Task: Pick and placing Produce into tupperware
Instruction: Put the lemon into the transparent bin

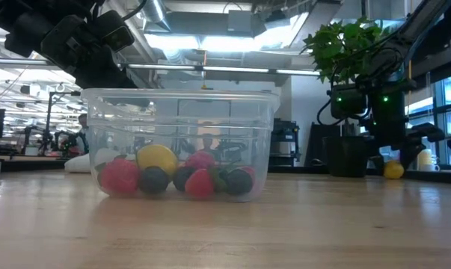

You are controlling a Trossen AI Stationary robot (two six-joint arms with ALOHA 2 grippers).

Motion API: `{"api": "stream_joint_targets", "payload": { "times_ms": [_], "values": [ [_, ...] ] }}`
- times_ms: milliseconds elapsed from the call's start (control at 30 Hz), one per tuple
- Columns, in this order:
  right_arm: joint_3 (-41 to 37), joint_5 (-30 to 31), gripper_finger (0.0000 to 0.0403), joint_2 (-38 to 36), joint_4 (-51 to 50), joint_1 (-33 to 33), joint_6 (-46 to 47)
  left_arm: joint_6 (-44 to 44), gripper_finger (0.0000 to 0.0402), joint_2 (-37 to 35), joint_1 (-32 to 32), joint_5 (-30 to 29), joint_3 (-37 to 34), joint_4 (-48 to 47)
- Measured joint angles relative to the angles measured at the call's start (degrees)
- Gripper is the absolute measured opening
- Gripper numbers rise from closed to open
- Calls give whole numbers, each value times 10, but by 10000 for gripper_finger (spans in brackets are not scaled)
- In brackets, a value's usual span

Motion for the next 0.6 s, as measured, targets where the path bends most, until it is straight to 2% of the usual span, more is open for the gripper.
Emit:
{"api": "stream_joint_targets", "payload": {
  "times_ms": [400,500,600],
  "values": [
    [1,-21,211,-1,-1,-3,-56,0,121,0,0,0,0,0],
    [4,-49,207,-3,-1,7,-94,0,121,0,0,0,0,0],
    [17,-112,207,-5,-3,28,-128,0,121,0,0,0,0,0]
  ]
}}
